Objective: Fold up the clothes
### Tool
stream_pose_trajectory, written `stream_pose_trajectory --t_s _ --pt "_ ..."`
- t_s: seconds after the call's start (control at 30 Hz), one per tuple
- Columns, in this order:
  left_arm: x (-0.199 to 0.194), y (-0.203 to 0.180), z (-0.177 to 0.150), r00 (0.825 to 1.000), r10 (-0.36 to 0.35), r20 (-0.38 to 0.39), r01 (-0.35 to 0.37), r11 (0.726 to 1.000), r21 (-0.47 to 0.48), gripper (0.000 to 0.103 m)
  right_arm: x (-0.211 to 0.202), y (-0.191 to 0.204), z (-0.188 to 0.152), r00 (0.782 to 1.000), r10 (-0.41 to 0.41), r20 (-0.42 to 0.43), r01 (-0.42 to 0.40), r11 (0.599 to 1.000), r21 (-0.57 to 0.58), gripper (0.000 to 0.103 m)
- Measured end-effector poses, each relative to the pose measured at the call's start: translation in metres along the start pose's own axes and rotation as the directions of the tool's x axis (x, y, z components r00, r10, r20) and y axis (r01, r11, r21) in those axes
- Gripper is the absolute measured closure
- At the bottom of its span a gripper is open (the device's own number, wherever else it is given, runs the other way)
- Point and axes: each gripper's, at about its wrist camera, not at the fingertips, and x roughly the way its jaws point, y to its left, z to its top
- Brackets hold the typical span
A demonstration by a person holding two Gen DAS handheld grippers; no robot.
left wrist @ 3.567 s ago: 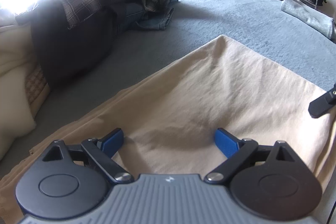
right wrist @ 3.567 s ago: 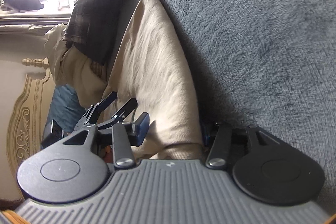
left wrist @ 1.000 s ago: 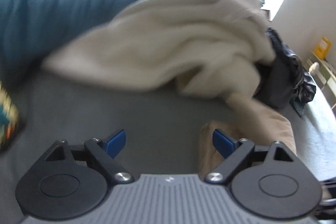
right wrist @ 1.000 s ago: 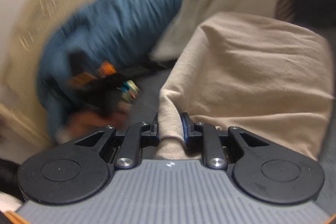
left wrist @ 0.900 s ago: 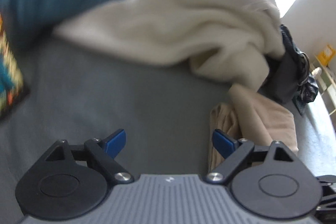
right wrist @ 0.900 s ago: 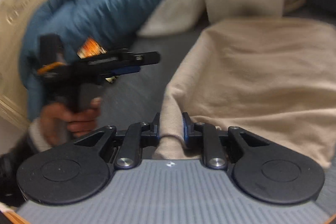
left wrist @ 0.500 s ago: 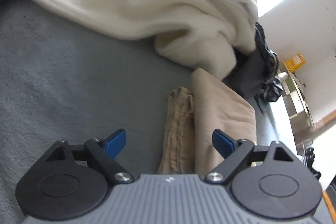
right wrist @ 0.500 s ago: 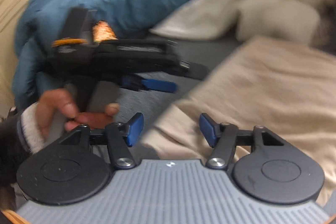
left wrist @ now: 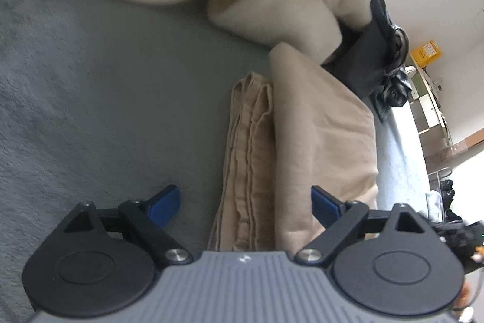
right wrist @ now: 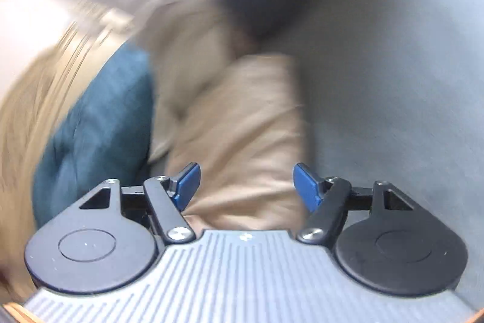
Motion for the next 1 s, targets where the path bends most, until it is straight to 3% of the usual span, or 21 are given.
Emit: stream_pose_trajectory --t_s 0.1,0.17,0.33,0.4,0.47,0.53,0.6,0.73,0.87,1.0 --pt "0.001 0.004 -0.003 0.999 -0.029 -0.019 0.029 0.999 -0.027 0.009 0.025 -0.033 -0.013 0.995 0.061 -0.081 -0.049 0.987 0.153 0.035" --pt "0.003 0.006 -0.007 0.998 -0.059 -0.034 0.057 0.997 -0.047 0.008 0.037 -0.031 -0.019 0.989 0.107 -0.100 -0.092 0.985 0.147 0.033" --pt "0.013 0.003 -0.015 0.990 -0.125 -0.065 0.121 0.991 -0.066 0.008 0.069 -0.017 -0.018 0.980 0.123 -0.158 -0.102 0.986 0.131 0.032" --pt "0.014 -0.003 -0.018 0.988 -0.134 -0.077 0.131 0.990 -0.042 0.008 0.073 -0.013 -0.015 0.978 0.123 -0.166 -0.103 0.987 0.124 0.040" --pt "0.012 -0.011 -0.021 0.988 -0.128 -0.081 0.128 0.992 -0.007 0.007 0.072 -0.014 -0.015 0.979 0.111 -0.169 -0.092 0.989 0.118 0.064" --pt "0.013 -0.015 -0.025 0.984 -0.153 -0.091 0.153 0.988 -0.006 0.007 0.063 -0.024 -0.014 0.975 0.139 -0.171 -0.110 0.980 0.167 0.077" --pt "0.015 -0.020 -0.030 0.974 -0.197 -0.115 0.196 0.980 -0.023 0.007 0.064 -0.028 -0.017 0.972 0.165 -0.166 -0.132 0.972 0.195 0.081" --pt "0.025 -0.040 -0.050 0.956 -0.239 -0.171 0.243 0.970 0.007 0.006 0.044 -0.019 -0.007 0.973 0.143 -0.181 -0.120 0.984 0.134 0.082" --pt "0.041 -0.063 -0.076 0.922 -0.300 -0.243 0.317 0.948 0.032 0.006 0.009 -0.012 0.002 0.979 0.097 -0.180 -0.092 0.995 0.036 0.082" --pt "0.050 -0.081 -0.092 0.922 -0.262 -0.285 0.306 0.944 0.123 0.006 -0.018 -0.025 0.003 0.984 -0.038 -0.174 0.034 0.999 -0.027 0.073"
